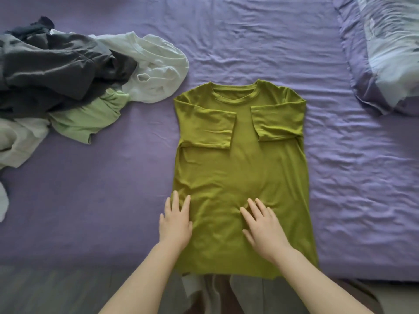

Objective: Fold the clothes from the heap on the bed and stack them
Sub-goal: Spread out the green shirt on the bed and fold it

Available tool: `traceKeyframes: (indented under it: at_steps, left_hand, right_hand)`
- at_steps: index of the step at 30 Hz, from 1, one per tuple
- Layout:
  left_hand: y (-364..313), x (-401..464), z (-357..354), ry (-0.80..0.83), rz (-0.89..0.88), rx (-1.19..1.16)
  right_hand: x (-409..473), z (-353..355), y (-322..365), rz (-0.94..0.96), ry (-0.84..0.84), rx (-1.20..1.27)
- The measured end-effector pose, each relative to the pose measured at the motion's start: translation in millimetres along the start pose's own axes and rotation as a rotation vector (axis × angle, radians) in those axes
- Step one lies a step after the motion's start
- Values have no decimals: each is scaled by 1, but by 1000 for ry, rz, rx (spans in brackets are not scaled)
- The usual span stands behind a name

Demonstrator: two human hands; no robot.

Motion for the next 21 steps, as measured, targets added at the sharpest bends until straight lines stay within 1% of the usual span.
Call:
traceKeyframes:
  at_steps: [3, 5, 7, 9, 10, 12, 16, 21]
  left_hand:
    - [5, -19, -3, -113, 150, -159]
    - [16, -34, -10, -199, 300, -310]
    - [31, -50, -27, -198, 455, -513]
    - [39, -68, -48, -129, 548, -699]
    - [40, -77, -57, -100, 567, -773]
    - [40, -94, -68, -122, 555, -909]
    - [33, -114, -67, -281, 481, -1210]
    - [17, -116, -41, -426, 458, -1600]
  right_hand:
    - [-27, -15, 13, 16, 5, 22]
    - [-42, -24, 18, 9, -4, 45]
    - [-54, -36, 22, 6, 16, 45]
    - [-66, -46, 23, -10, 26, 42]
    - [-72, -49, 24, -14, 30, 42]
    - [-85, -54, 27, -31, 45, 41]
    - [-102, -59, 33, -64, 66, 75]
    - [-98, -58, 42, -68, 44, 66]
Point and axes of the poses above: each hand's wrist, its own x-axis towards the middle knuckle, its own z-axis out of the back of the hand, y = z × x, the point moved 7 cm from there along x, towards the middle knuckle, and after that the axes turned 14 degrees about -z, right-handed, at the moved point
